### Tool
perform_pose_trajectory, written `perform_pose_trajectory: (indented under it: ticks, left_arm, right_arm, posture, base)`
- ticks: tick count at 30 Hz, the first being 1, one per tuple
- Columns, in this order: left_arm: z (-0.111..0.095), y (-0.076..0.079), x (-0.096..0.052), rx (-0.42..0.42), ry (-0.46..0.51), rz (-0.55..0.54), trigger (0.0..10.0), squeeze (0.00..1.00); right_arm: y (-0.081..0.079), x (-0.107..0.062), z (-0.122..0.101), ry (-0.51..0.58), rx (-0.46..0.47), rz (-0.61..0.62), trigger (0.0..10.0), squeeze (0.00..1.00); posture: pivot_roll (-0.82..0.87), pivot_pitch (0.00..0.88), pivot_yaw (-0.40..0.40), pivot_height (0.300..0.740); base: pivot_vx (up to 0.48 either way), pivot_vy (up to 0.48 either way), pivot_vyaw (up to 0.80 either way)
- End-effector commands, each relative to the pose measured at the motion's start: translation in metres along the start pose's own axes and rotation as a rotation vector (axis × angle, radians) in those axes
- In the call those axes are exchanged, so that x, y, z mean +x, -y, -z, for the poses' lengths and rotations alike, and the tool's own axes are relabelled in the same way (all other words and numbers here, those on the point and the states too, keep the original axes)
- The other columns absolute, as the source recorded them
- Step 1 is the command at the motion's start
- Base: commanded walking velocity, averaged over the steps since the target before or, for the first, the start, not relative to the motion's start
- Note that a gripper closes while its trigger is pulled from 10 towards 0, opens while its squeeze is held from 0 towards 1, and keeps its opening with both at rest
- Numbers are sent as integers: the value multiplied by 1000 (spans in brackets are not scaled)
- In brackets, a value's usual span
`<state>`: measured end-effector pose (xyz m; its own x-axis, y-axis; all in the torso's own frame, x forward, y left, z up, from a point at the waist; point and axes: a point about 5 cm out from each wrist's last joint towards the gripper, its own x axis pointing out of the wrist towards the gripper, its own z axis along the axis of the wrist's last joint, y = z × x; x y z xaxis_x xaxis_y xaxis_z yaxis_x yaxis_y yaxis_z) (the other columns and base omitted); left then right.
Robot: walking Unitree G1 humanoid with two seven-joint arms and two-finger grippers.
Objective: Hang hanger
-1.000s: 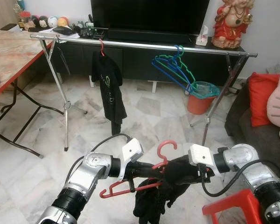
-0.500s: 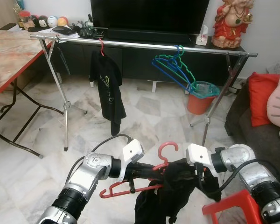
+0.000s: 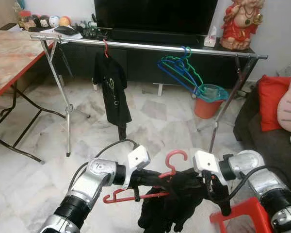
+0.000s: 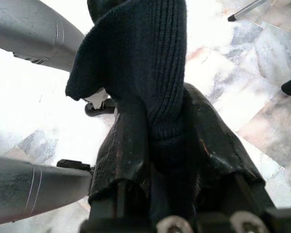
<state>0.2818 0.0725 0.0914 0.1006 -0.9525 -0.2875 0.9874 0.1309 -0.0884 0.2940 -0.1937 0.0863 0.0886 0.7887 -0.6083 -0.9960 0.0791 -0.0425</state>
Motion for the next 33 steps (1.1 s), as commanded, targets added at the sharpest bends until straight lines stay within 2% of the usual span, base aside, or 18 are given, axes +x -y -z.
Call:
perform_pose_trajectory:
  ticks: [1, 10, 15, 20, 21, 22, 23, 33]
  left_arm:
    - [-22, -3, 4, 71, 96, -16, 10000, 0]
    - [-25, -3, 5, 107, 104, -15, 10000, 0]
    - [-34, -1, 5, 158, 120, 11, 10000, 0]
    - [-36, 0, 6, 167, 115, 28, 10000, 0]
    - [-36, 0, 5, 166, 114, 29, 10000, 196]
    - [-36, 0, 5, 166, 113, 29, 10000, 196]
    - [-36, 0, 5, 163, 111, 29, 10000, 1000]
    - [-33, -1, 2, 157, 94, 31, 10000, 1000]
  right_arm:
    - [-3, 8, -2, 33, 11, -24, 0, 0]
    - [-3, 8, -3, 48, 22, -33, 0, 0]
    - [-6, 8, -3, 43, 22, -59, 0, 0]
    - [-6, 8, -3, 42, 23, -57, 0, 0]
    - [-6, 8, -3, 41, 23, -55, 0, 0]
    - [-5, 8, -3, 41, 23, -54, 0, 0]
    - [-5, 9, -3, 41, 23, -53, 0, 0]
    - [-6, 10, -3, 38, 22, -59, 0, 0]
  posture:
    - [-18, 0, -70, 740]
    - [-21, 0, -70, 740]
    - [-20, 0, -71, 740]
    - [-19, 0, -69, 740]
    - [-19, 0, -69, 740]
    - [-19, 0, -69, 740]
    - [-20, 0, -68, 740]
    - [-19, 0, -67, 740]
  base:
    - [0, 0, 0]
    - [0, 0, 0]
    - [0, 0, 0]
    - [0, 0, 0]
    - [0, 0, 0]
    - [0, 0, 0]
    - [0, 0, 0]
    - [0, 0, 0]
